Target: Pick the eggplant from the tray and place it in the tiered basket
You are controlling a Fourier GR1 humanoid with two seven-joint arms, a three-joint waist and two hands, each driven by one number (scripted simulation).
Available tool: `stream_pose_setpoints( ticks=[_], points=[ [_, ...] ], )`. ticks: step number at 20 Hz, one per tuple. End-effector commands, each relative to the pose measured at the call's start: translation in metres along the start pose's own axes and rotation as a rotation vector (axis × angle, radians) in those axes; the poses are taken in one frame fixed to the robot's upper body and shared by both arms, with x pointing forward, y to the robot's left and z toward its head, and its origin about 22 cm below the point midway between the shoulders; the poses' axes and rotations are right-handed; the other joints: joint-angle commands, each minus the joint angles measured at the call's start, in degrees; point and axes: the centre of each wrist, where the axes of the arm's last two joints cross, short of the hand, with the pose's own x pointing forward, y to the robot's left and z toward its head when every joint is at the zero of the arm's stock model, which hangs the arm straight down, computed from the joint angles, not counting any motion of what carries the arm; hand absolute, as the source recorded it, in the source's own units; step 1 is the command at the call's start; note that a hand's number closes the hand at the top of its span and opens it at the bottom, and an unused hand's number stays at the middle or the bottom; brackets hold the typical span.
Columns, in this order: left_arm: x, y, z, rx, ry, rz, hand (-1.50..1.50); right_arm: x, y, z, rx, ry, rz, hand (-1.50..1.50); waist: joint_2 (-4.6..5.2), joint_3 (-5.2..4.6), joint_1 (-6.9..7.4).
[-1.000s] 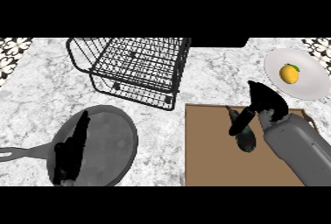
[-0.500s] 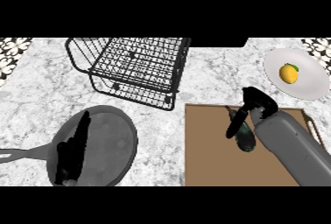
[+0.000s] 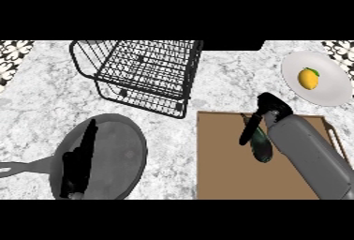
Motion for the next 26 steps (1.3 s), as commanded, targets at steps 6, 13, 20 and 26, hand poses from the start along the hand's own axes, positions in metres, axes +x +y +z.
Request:
stream_pose_setpoints(
  ticks=[6, 13, 20, 26],
  points=[
    [0.003, -0.013, -0.002, -0.016, 0.045, 0.001, 0.0, -0.002, -0.004, -0.011, 0.086, 0.216, 0.061, -1.5, 0.12, -0.23, -0.42],
    [-0.002, -0.008, 0.001, -0.022, 0.046, 0.017, 0.0, -0.009, 0.024, -0.019, 0.108, 0.217, 0.055, -1.5, 0.11, -0.23, -0.46],
    [-0.008, 0.002, 0.016, -0.018, 0.037, 0.023, 0.0, -0.011, 0.038, -0.018, 0.099, 0.18, 0.058, 1.5, 0.04, -0.21, -0.08],
    [-0.014, 0.011, 0.001, -0.018, 0.045, -0.004, 0.0, -0.009, 0.047, -0.018, 0.029, 0.076, 0.164, 1.5, 0.21, -0.23, -0.12]
  ],
)
